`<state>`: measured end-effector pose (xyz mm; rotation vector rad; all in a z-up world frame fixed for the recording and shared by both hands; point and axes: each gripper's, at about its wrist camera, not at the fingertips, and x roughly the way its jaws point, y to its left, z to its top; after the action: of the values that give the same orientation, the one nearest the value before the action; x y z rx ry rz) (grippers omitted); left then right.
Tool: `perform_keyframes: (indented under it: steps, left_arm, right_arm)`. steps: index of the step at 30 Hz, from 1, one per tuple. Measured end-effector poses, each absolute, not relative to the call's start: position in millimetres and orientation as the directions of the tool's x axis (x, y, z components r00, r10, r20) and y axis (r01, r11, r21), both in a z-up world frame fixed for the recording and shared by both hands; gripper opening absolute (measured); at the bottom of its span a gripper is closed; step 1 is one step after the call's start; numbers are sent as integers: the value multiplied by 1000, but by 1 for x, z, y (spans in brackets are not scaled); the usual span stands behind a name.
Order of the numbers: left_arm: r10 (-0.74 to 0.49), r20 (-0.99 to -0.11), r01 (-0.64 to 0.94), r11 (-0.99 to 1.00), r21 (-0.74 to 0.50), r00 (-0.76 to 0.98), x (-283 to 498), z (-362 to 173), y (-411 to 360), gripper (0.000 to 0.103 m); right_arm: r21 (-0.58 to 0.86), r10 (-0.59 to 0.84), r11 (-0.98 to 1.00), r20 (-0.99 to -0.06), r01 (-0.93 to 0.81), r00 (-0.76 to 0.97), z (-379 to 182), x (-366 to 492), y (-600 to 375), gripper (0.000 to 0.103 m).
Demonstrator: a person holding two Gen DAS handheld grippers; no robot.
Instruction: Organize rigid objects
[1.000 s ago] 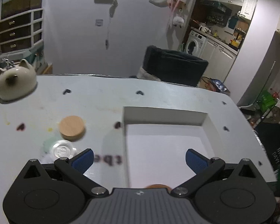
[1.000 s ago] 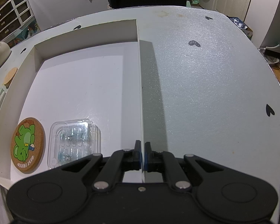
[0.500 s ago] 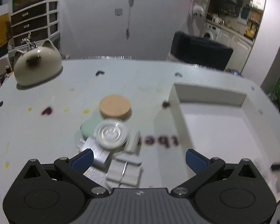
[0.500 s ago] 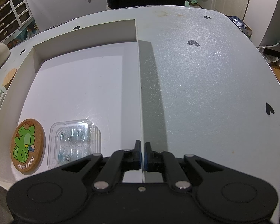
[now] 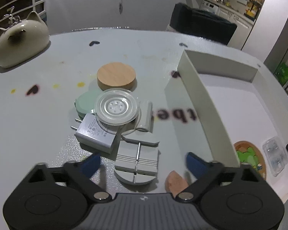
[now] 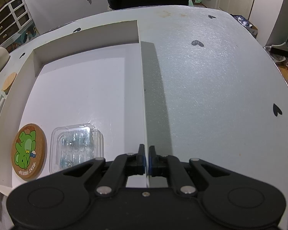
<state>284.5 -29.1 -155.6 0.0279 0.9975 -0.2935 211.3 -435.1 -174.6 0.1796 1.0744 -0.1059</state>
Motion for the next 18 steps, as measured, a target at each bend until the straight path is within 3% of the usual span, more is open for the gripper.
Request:
perform_keyframes:
  steps: [13, 18]
  left_arm:
    - [-163, -843, 286, 958, -11, 512, 299, -158, -46, 49]
    - [-154, -844, 292, 956, 3, 513, 292, -158, -48, 47]
  right_arm:
    - [97, 2, 980, -880, 176, 474, -175, 211, -436, 6]
    - [97, 2, 980, -880, 175, 474, -175, 211, -436, 5]
